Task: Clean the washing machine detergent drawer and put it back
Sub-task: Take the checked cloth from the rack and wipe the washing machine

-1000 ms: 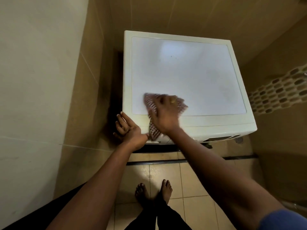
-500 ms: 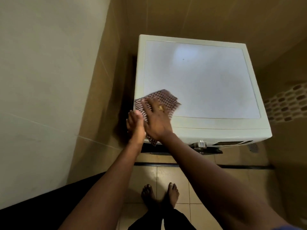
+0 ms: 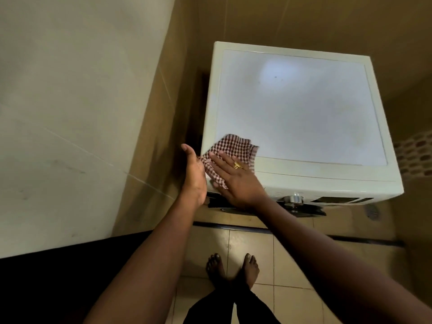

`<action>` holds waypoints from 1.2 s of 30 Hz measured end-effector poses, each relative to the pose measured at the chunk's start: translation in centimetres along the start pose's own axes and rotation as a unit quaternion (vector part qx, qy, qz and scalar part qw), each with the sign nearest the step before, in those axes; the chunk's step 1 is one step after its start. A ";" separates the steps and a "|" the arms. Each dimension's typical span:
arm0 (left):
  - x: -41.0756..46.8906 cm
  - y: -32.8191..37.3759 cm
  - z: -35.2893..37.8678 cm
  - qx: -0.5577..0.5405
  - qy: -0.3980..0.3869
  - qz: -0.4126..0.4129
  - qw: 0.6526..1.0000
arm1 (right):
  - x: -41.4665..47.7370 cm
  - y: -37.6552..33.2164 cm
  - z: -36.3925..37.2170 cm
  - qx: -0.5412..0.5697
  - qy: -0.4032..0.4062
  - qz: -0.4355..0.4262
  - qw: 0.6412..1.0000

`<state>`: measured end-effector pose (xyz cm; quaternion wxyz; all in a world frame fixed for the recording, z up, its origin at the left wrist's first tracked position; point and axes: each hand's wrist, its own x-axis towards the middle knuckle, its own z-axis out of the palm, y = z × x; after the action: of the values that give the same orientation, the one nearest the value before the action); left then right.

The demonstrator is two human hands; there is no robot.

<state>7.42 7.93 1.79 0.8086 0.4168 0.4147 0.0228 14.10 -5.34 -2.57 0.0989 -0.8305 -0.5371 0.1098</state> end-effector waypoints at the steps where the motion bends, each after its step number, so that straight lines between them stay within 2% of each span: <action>1: 0.2 0.0 -0.3 0.027 0.016 -0.004 0.999 | -1.4 1.2 -0.5 0.004 -0.006 -0.004 1.000; 2: 0.5 -0.1 -0.5 0.065 0.027 -0.010 0.997 | -2.9 2.8 -0.6 0.005 0.006 0.012 1.000; 4: 1.6 -0.6 -0.8 0.131 0.034 -0.017 0.991 | -4.5 5.6 -1.5 0.014 0.043 0.118 0.992; 7: 3.0 -1.3 0.0 0.241 0.083 0.019 0.967 | -1.7 5.0 -1.5 0.011 0.092 0.247 0.965; 9: 2.7 -1.5 0.9 0.318 0.124 0.046 0.939 | -0.2 2.5 -1.1 0.027 0.076 0.223 0.971; 11: 2.4 -1.8 1.6 0.398 0.151 0.066 0.903 | -2.1 1.3 -0.5 0.012 0.029 0.112 0.993; 13: 2.4 -2.4 1.4 0.479 0.141 0.069 0.864 | -6.1 2.0 -0.6 -0.009 0.007 0.057 0.998; 14: 2.6 -2.8 1.3 0.515 0.129 0.069 0.845 | -8.3 3.2 -0.7 -0.007 0.009 0.067 0.998; 17: 2.8 -3.2 1.0 0.584 0.102 0.079 0.801 | -12.5 6.5 -1.8 0.010 0.019 0.176 0.984; 21: 3.0 -3.6 1.0 0.630 0.101 0.078 0.766 | -8.8 6.5 -2.1 0.055 0.049 0.301 0.951; 23: 3.0 -3.4 1.0 0.639 0.103 0.070 0.759 | -6.7 5.4 -2.0 0.057 0.030 0.280 0.958; 26: 2.9 -3.2 0.9 0.633 0.101 0.061 0.765 | -9.5 5.8 -2.3 0.033 -0.010 0.165 0.986; 27: 2.8 -3.1 0.8 0.630 0.100 0.057 0.768 | -11.2 6.9 -2.6 0.041 -0.006 0.158 0.987; 29: 2.6 -3.2 0.7 0.636 0.099 0.069 0.762 | -14.3 9.9 -3.6 0.055 0.017 0.236 0.970; 31: 2.2 -3.5 1.1 0.665 0.096 0.097 0.734 | -14.8 12.9 -4.9 0.052 0.030 0.355 0.933; 33: 1.9 -3.9 2.1 0.707 0.071 0.125 0.692 | -13.0 13.3 -5.8 0.040 0.018 0.411 0.911; 34: 1.6 -4.2 3.1 0.725 0.055 0.138 0.672 | -12.2 12.6 -6.0 0.048 0.012 0.410 0.911; 36: 1.1 -4.7 5.2 0.753 0.022 0.157 0.638 | -12.3 10.6 -5.5 0.066 0.008 0.334 0.940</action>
<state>10.29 1.90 -0.55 0.1898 0.9397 0.2339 -0.1617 20.00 -21.12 0.63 0.1156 -0.9546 -0.2197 0.1647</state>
